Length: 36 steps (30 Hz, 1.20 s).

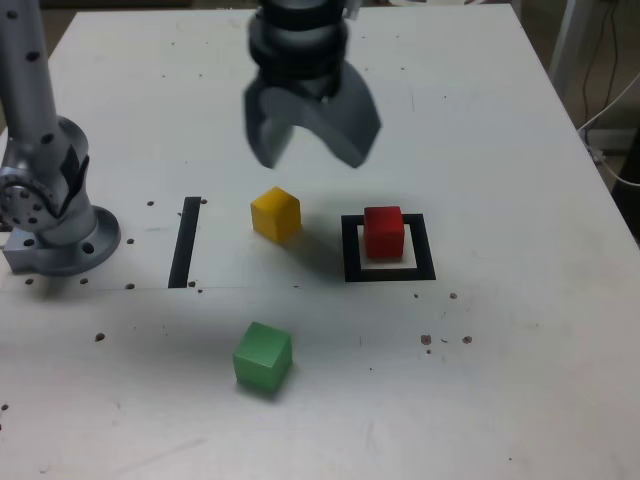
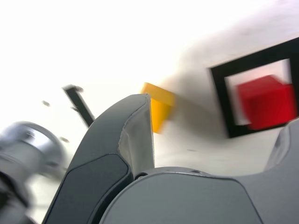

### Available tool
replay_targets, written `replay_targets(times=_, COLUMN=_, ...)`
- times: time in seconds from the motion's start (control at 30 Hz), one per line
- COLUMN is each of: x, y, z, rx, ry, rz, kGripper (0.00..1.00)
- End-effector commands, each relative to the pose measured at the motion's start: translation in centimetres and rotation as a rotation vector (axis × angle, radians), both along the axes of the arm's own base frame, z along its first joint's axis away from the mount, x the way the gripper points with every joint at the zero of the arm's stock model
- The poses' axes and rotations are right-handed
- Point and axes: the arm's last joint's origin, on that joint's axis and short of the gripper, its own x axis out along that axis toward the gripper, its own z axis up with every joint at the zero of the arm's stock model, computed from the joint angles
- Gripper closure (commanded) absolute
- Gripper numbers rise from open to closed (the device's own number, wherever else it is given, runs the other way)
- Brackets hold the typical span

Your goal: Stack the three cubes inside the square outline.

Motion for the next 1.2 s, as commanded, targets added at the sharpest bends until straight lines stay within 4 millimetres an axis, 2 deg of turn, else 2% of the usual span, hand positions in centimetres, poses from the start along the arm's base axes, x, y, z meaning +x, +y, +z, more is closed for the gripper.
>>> replay_targets(times=0.0, x=-0.9, y=0.2, z=-0.4, rx=0.016, ry=0.022, rz=-0.053, kGripper=0.00)
replay_targets(times=0.13, x=-2.3, y=0.3, z=-1.5, rx=0.038, ry=0.081, rz=-0.129, kGripper=0.00)
replay_targets(times=0.3, x=-3.0, y=0.3, z=-3.0, rx=0.041, ry=0.115, rz=-0.160, kGripper=0.00)
replay_targets(times=0.5, x=-3.4, y=-0.7, z=-4.4, rx=0.039, ry=0.104, rz=-0.204, kGripper=0.01)
replay_targets(times=0.77, x=-3.0, y=-1.1, z=-5.5, rx=0.043, ry=0.109, rz=-0.224, kGripper=0.11)
replay_targets(times=0.9, x=-2.4, y=-1.0, z=-6.4, rx=0.056, ry=0.121, rz=-0.220, kGripper=0.20)
replay_targets(times=1.17, x=-1.7, y=-1.0, z=-7.1, rx=0.059, ry=0.096, rz=-0.210, kGripper=0.56)
